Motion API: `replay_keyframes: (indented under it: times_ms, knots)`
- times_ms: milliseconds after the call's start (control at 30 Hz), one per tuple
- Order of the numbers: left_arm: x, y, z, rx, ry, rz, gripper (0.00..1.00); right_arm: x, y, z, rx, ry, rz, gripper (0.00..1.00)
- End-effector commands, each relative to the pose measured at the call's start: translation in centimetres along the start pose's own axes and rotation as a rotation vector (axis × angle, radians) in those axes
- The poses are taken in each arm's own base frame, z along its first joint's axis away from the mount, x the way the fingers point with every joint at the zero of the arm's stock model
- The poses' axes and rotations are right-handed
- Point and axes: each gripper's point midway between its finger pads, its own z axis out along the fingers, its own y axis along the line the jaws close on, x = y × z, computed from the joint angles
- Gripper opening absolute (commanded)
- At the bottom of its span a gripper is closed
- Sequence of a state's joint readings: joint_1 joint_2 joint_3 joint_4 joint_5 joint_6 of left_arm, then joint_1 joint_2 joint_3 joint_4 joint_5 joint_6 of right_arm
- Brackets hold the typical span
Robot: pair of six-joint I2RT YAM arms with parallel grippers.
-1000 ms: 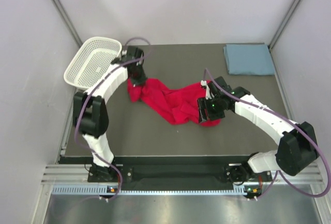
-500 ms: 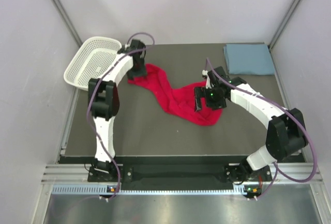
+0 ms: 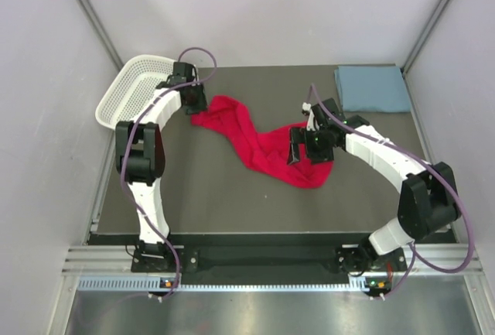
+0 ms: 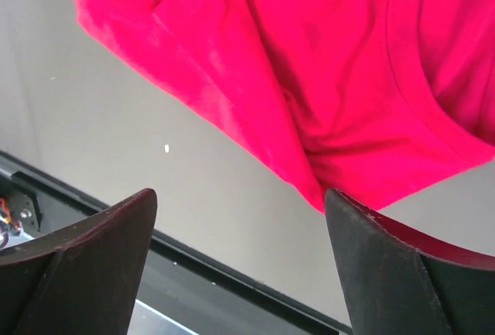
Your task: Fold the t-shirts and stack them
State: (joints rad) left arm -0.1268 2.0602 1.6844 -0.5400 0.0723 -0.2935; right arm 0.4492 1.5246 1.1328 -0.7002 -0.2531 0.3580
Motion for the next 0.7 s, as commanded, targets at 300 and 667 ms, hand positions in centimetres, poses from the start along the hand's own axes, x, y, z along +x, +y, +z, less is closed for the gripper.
replay_keyframes:
  times_ms: [300, 667]
  knots:
    - [-2.9, -0.7, 3.8, 0.111, -0.050, 0.036, 0.44, 2.4, -0.4, -3.6, -0.038, -0.094, -0.030, 0.82]
    - [-3.6, -0.8, 5.0, 0.149, -0.068, 0.047, 0.28, 2.8, -0.4, -2.3, -0.051, -0.054, -0.008, 0.69]
